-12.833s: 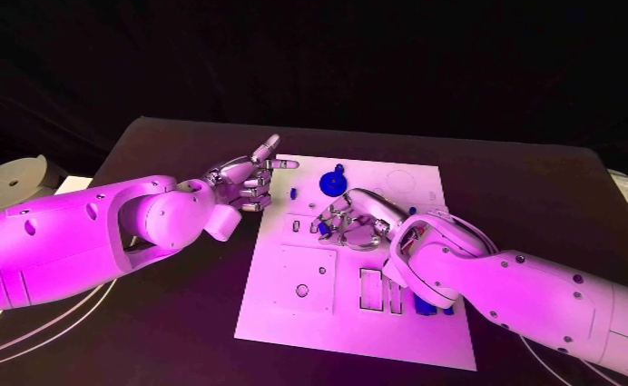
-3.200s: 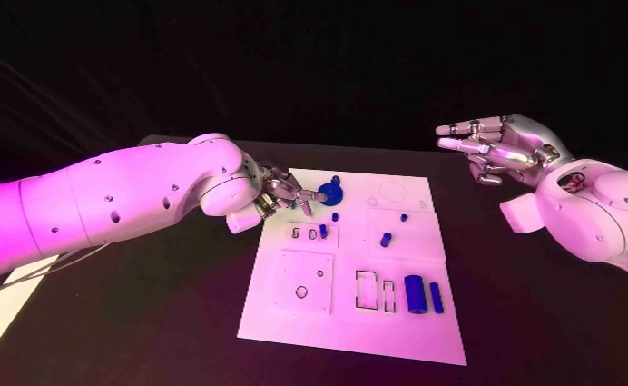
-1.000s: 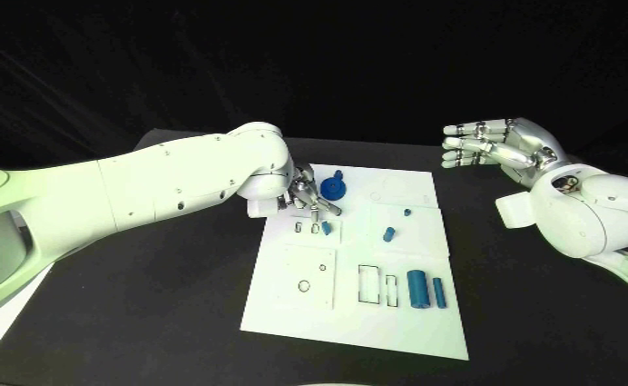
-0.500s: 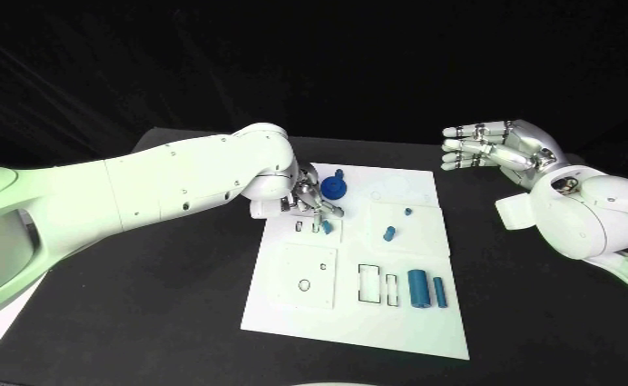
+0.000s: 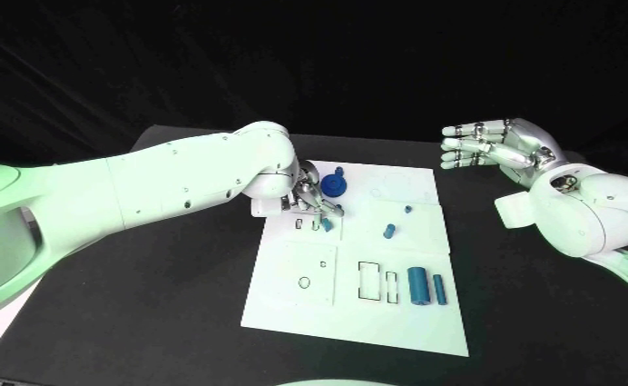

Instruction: Assemble the parts on the task board

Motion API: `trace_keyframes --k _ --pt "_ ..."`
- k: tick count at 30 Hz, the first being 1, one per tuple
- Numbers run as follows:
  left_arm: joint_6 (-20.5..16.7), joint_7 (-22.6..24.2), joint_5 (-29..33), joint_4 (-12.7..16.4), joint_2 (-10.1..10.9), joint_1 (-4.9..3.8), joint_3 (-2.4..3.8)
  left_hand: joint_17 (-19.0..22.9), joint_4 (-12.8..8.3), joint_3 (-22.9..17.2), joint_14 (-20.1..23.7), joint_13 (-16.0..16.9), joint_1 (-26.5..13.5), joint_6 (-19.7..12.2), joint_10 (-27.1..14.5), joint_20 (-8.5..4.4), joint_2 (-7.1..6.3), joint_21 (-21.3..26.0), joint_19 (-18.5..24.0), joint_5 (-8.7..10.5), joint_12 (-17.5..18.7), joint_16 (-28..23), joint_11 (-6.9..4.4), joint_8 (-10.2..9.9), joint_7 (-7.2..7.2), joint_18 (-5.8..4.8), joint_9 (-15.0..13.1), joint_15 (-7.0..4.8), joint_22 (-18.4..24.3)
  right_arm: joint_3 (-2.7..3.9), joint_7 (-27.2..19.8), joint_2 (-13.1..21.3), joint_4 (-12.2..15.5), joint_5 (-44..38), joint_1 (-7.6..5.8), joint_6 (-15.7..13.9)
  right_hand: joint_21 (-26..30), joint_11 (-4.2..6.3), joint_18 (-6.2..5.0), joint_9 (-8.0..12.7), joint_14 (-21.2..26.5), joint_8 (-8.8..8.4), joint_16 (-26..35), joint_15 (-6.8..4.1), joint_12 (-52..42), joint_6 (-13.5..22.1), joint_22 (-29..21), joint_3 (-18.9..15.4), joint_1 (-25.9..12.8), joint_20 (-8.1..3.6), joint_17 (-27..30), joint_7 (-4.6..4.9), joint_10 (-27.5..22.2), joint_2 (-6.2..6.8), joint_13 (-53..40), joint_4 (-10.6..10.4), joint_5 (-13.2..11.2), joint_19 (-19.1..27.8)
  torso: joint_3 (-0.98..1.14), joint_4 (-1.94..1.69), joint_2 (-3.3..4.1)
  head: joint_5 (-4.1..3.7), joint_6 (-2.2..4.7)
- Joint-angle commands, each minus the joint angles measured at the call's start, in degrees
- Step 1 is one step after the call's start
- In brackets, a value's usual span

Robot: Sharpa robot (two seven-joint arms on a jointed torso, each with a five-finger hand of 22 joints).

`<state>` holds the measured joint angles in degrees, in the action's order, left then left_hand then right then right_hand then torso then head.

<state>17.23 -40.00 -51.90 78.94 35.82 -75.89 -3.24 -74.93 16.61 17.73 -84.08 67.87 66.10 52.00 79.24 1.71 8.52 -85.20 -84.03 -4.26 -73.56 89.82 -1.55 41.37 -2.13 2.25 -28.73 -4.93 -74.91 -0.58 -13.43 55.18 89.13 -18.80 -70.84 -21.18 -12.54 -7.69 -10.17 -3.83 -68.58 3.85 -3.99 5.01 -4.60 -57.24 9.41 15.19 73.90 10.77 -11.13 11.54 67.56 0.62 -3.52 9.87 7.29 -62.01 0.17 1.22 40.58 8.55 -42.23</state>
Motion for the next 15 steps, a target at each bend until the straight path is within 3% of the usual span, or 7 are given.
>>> trace_keyframes --k 1,15 --pt "1.72 -3.25 -0.18 -0.33 -0.27 0.1 -0.02 -15.07 -0.4 -0.06 -5.92 -0.09 0.54 -0.25 -0.06 -0.56 -0.13 -0.19 -2.4 -0.23 0.02 0.18 -0.37 0.38 0.09 -0.32 -0.07 -0.29 -6.05 0.0 0.02 -0.08 0.0 -0.62 0.09 0.97 0.24 -0.28 -0.31 0.05 -0.26 -0.23 0.39 0.14 0.34 0.01 -0.11 -0.21 -0.07 0.01 0.12 0.38 -0.07 0.36 0.03 -0.1 0.29 -0.48 0.01 -0.01 0.02 0.01 -0.14" --pt "2.66 -3.34 -0.17 -1.34 -0.71 0.53 -0.04 -15.07 -0.66 -0.52 -5.92 -0.37 1.77 -0.43 -0.11 -0.63 -0.16 -0.23 -2.45 -0.75 0.2 0.18 -0.45 0.69 0.17 -0.35 -0.73 -0.35 -6.18 -0.01 -0.03 -0.26 0.22 -0.44 0.28 1.05 0.4 -0.29 -0.31 0.05 -0.24 -0.23 0.4 0.17 0.35 0.02 -0.24 -0.26 -0.19 0.04 0.28 0.39 -0.08 0.37 0.03 -0.19 0.35 -0.54 0.03 0.02 0.01 -0.11 -0.41"
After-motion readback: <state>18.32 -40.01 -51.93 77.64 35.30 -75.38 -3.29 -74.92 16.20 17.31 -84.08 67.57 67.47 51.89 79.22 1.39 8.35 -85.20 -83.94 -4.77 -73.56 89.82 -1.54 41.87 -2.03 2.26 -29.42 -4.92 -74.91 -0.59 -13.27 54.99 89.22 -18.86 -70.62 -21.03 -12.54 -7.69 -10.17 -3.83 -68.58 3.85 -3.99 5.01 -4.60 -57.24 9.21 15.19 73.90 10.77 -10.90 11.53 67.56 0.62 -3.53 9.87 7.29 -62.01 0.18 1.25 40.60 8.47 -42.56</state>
